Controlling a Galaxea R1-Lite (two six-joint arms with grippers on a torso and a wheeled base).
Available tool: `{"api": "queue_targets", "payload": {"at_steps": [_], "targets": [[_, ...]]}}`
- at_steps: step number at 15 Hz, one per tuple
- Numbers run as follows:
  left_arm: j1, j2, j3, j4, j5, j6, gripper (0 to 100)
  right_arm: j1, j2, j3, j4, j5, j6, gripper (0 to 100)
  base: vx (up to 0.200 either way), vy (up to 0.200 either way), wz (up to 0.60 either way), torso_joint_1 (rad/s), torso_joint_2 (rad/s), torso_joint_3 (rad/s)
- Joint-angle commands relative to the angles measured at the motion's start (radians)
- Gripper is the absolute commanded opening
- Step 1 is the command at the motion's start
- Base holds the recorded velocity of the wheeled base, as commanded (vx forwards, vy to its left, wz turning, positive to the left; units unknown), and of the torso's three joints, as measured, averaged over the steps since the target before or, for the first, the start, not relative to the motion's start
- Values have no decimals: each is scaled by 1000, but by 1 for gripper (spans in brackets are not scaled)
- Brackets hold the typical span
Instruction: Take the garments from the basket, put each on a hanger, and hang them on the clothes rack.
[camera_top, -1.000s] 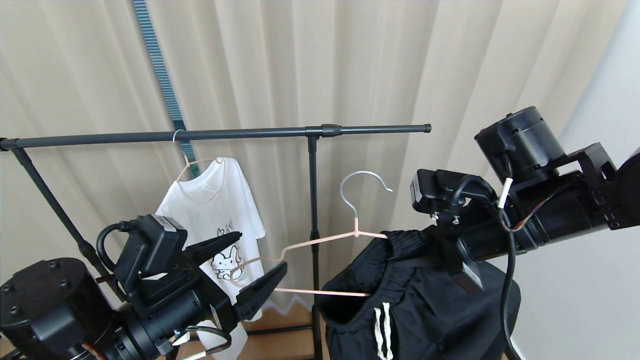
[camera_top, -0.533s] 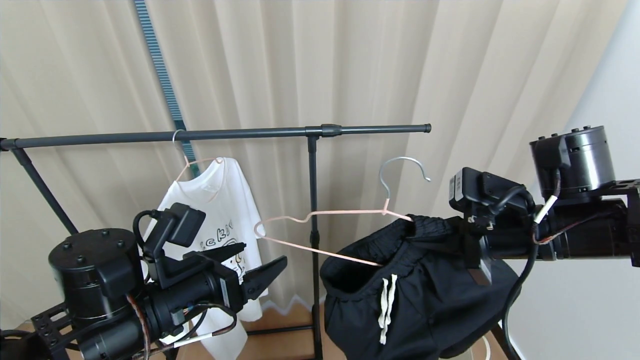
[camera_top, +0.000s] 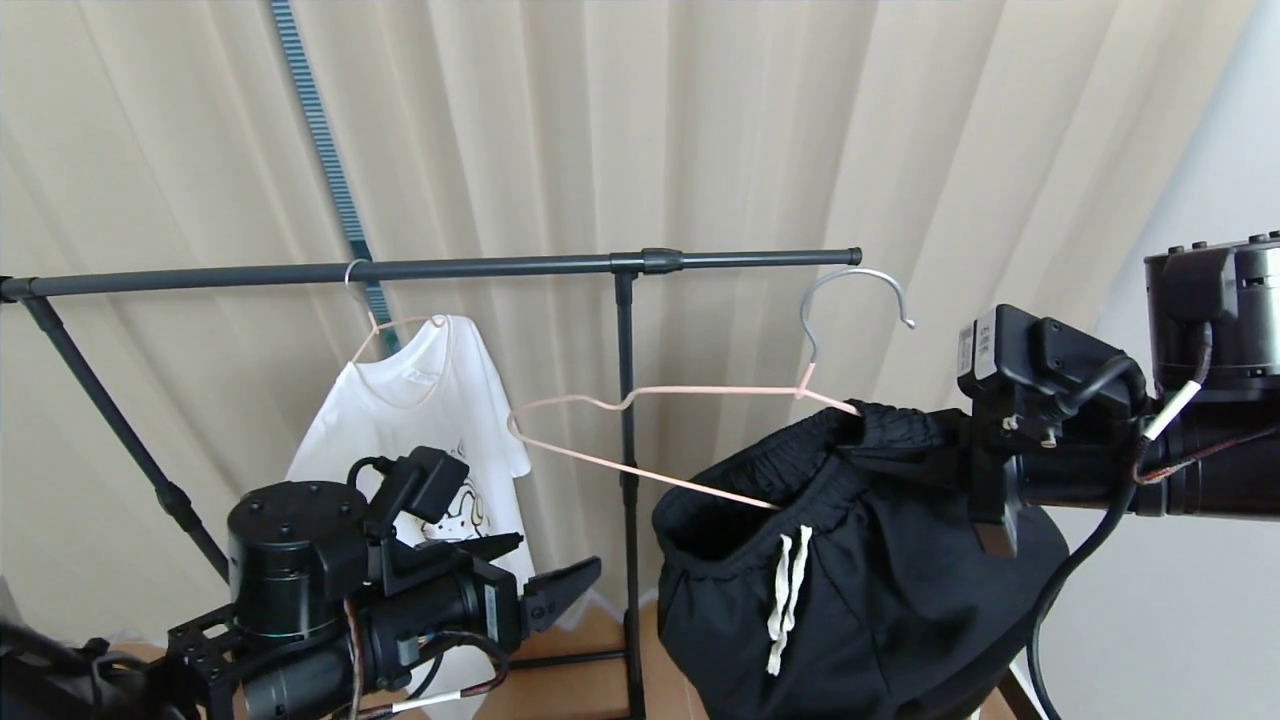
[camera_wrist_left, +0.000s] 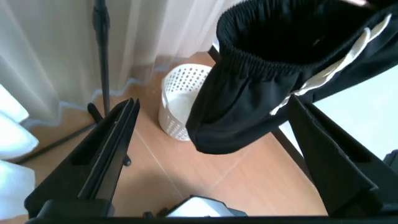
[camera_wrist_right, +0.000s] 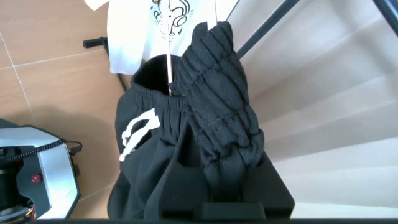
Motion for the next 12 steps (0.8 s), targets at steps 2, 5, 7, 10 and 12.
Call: {"api": "queue_targets", "payload": {"at_steps": [2, 5, 7, 10, 12], "targets": [[-21, 64, -17, -1, 1, -49, 100, 32, -30, 18, -8, 0, 26, 0, 0, 0, 0, 0, 0, 0], [-29, 92, -37, -1, 9, -69, 100, 60, -48, 30, -11, 0, 33, 0, 0, 0, 0, 0, 0, 0], [-33, 98, -46, -1, 10, -89, 100, 78, -67, 42, -14, 0, 34, 0, 0, 0, 0, 0, 0, 0], [-35, 99, -55, -2, 10, -92, 100, 92, -80, 50, -14, 0, 34, 0, 0, 0, 0, 0, 0, 0], [-35, 101, -57, -5, 10, -92, 100, 101, -86, 56, -14, 0, 34, 0, 0, 0, 0, 0, 0, 0]]}}
